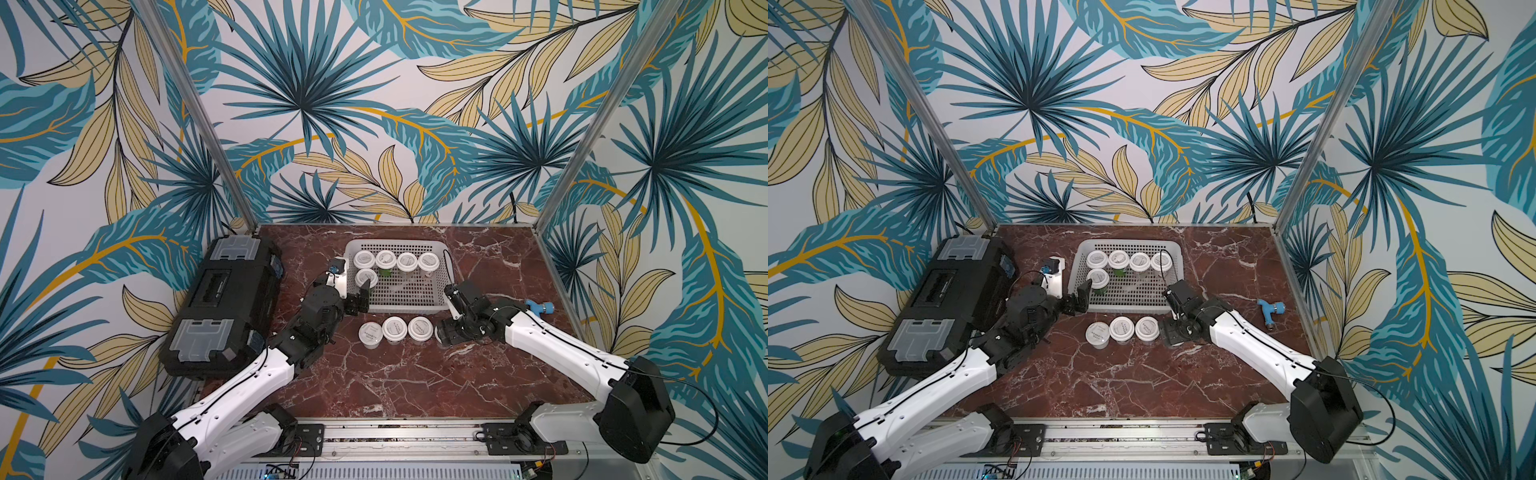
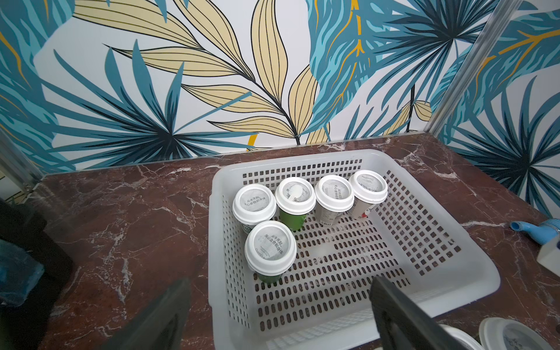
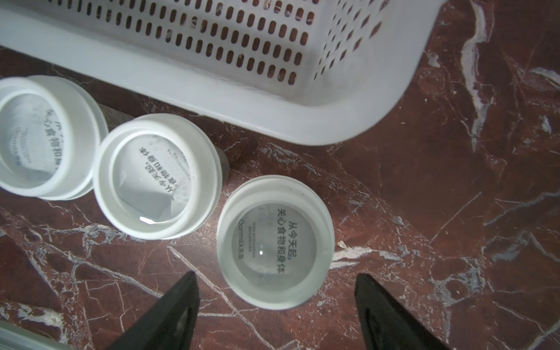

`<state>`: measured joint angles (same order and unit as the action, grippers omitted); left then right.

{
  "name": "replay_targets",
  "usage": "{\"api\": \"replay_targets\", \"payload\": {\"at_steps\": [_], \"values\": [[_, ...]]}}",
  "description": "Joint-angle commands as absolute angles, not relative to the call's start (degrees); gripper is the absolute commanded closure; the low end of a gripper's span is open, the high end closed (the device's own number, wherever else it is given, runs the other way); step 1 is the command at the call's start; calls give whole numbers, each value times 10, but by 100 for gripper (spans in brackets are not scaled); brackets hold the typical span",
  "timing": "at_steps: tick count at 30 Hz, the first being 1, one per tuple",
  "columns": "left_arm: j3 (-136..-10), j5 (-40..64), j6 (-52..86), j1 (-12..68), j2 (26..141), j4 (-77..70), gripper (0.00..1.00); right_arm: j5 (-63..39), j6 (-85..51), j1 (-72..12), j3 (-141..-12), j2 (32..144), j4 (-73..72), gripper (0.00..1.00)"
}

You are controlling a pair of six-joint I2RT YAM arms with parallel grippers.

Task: Put the yogurt in the basket
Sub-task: Pick up the yogurt from the center of the board.

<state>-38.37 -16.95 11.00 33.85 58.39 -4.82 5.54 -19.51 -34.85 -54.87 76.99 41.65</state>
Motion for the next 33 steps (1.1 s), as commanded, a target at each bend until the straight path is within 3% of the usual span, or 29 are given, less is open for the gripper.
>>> {"api": "replay_targets", "payload": {"at_steps": [1,12,20,33], "values": [[-375,-175,116,335,578,-47,4,60,-189,-354,-555,781,413,16],[-378,-175,116,335,581,-45,4,81,-186,-356,-553,797,409,16],[-378,-175,116,335,580,-45,4,77,-183,-356,-551,807,398,25],[-377,-176,116,335,580,-44,4,75,-182,-355,-547,816,393,24]]}}
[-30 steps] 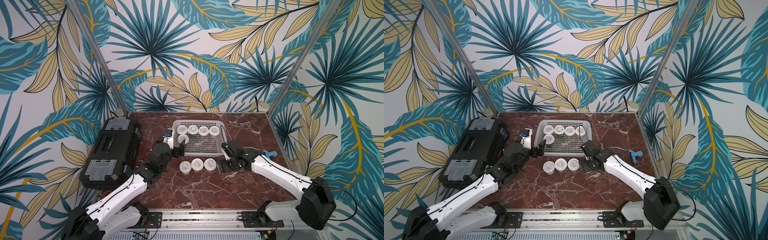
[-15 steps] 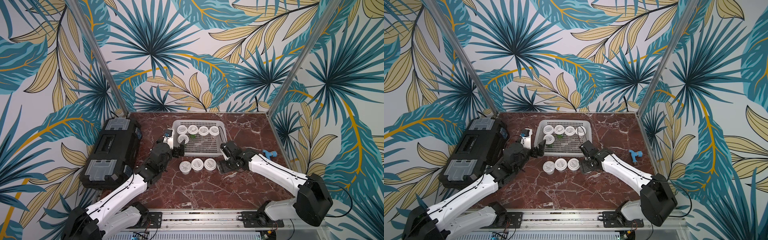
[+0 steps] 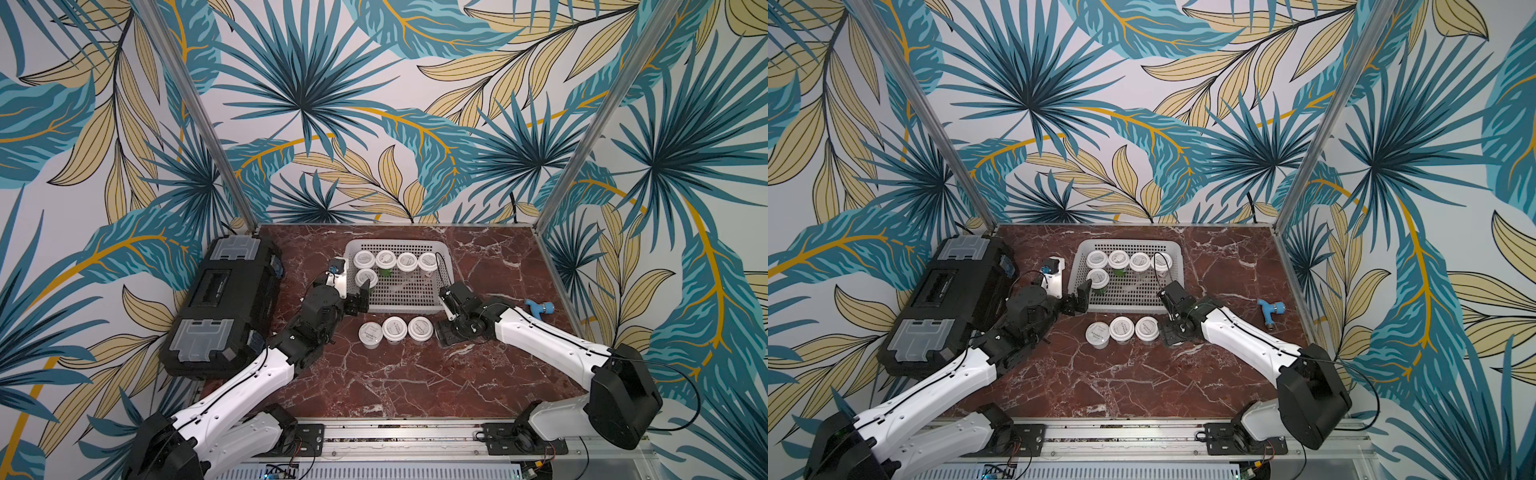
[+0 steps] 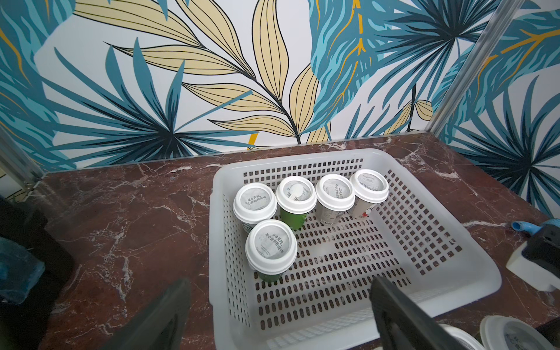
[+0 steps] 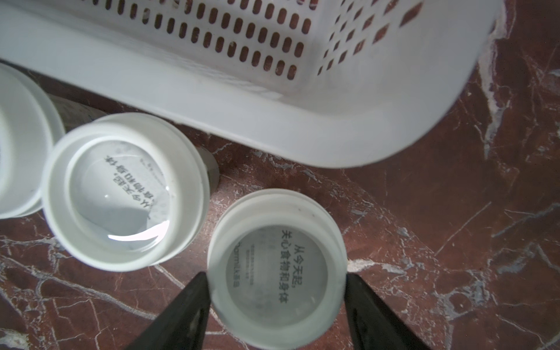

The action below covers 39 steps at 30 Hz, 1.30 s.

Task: Put the yogurt in the basket
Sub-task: Pick up the yogurt from the center of the board.

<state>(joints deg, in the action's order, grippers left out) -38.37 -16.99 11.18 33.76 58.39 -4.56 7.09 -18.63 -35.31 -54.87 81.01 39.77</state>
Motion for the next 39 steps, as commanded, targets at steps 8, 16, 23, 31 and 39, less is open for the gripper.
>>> {"api": "replay_targets", "payload": {"at_steps": [8,16,23,31,39], "values": [[-377,-176,117,335,580,-45,4,72,-183,-355,-547,818,391,27],[-377,-176,117,335,580,-45,4,69,-181,-357,-553,797,411,35],[-377,-177,117,335,581,-45,4,66,-175,-357,-584,761,476,36],[-377,-179,118,335,579,-44,4,76,-172,-372,-646,736,559,36],[-377,-179,119,335,581,-44,4,87,-166,-396,-731,757,605,36]]}}
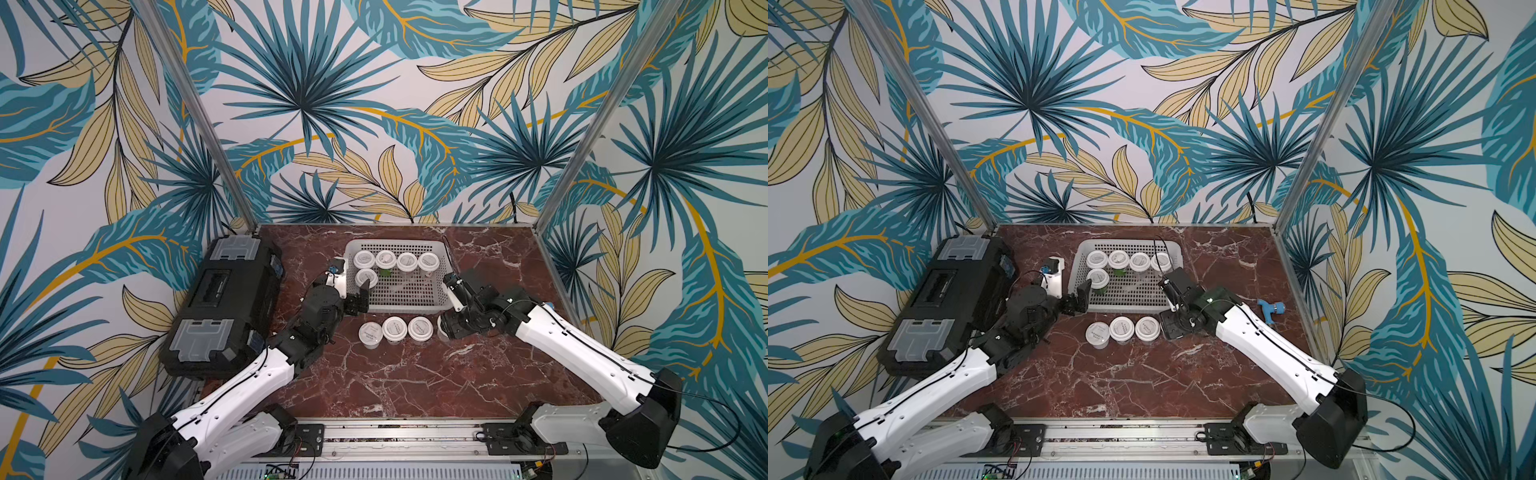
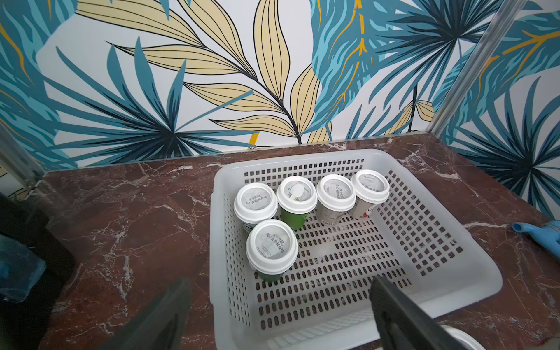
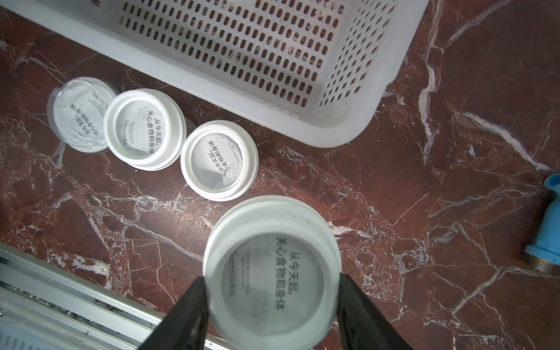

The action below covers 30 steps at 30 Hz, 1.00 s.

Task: Put the yogurt in the basket
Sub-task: Pick up the yogurt from the center of the board, then place the yogurt in the basket.

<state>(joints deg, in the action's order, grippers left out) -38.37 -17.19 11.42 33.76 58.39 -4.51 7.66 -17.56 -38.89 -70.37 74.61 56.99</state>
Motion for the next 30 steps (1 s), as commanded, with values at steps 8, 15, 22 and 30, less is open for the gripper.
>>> {"api": "replay_targets", "payload": {"at_steps": [8,15,22,30], "values": [[-374,-184,120,335,575,-46,4,82,-137,-402,-861,850,633,36],[-338,-206,127,328,533,-67,4,67,-120,-403,-964,935,633,36],[-320,-190,155,295,517,-73,4,62,-104,-402,-1050,1005,634,36],[-319,-173,165,278,519,-72,4,63,-95,-403,-1109,1062,634,36]]}}
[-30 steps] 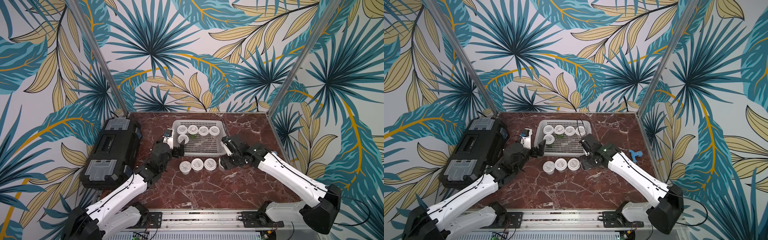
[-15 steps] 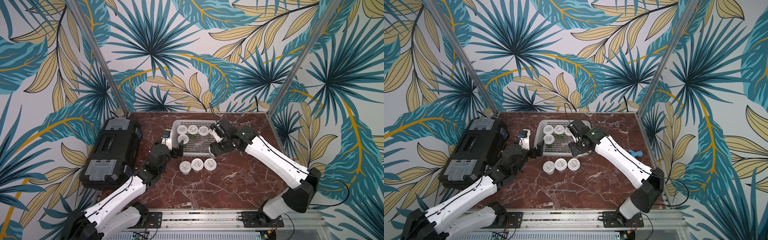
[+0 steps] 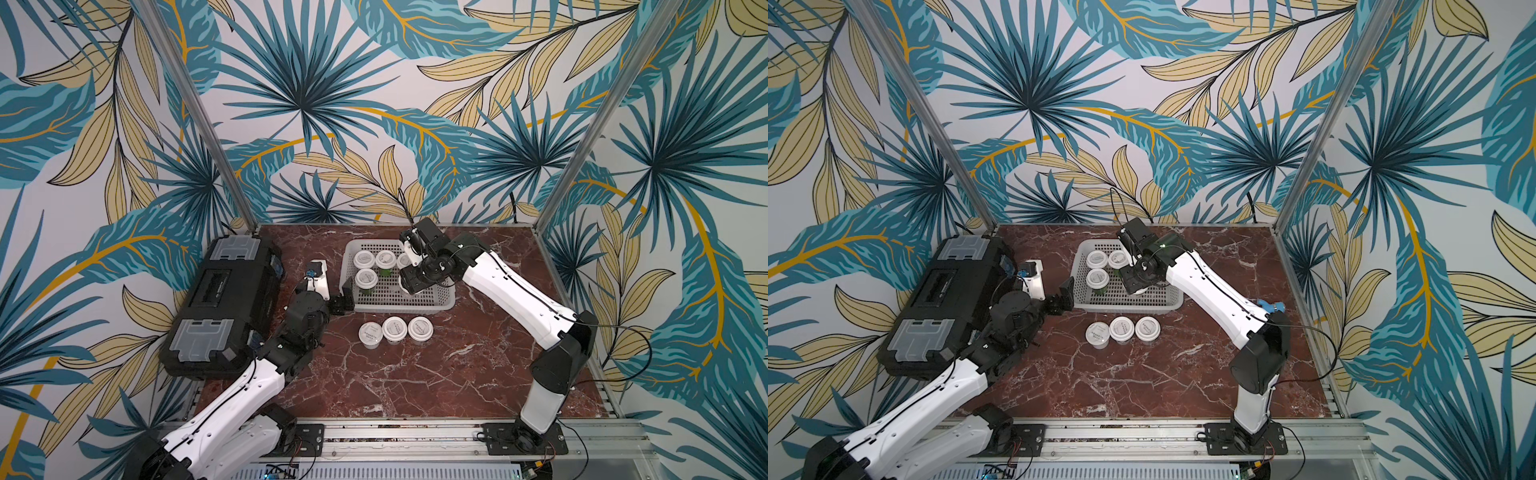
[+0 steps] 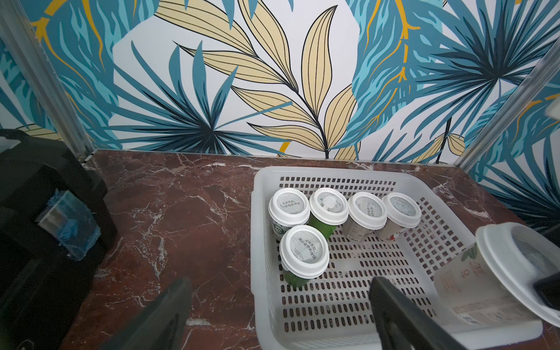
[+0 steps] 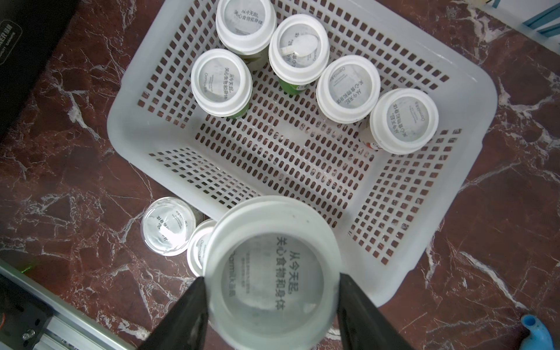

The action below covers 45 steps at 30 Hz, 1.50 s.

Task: Put the yogurt in the basket
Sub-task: Place the yogurt in the basket.

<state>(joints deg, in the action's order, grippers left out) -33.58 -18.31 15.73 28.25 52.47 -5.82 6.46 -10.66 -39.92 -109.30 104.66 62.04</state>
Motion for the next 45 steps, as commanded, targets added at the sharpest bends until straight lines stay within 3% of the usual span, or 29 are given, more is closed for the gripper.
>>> {"api": "replay_targets", "payload": {"at_steps": [1,22,45], "values": [[-319,-174,165,276,521,-72,4,64,-94,-403,-1116,1069,634,36],[-331,-156,163,274,538,-67,4,71,-66,-390,-1300,1245,630,36],[-341,-144,157,273,549,-66,4,76,-60,-378,-1309,1317,583,36]]}}
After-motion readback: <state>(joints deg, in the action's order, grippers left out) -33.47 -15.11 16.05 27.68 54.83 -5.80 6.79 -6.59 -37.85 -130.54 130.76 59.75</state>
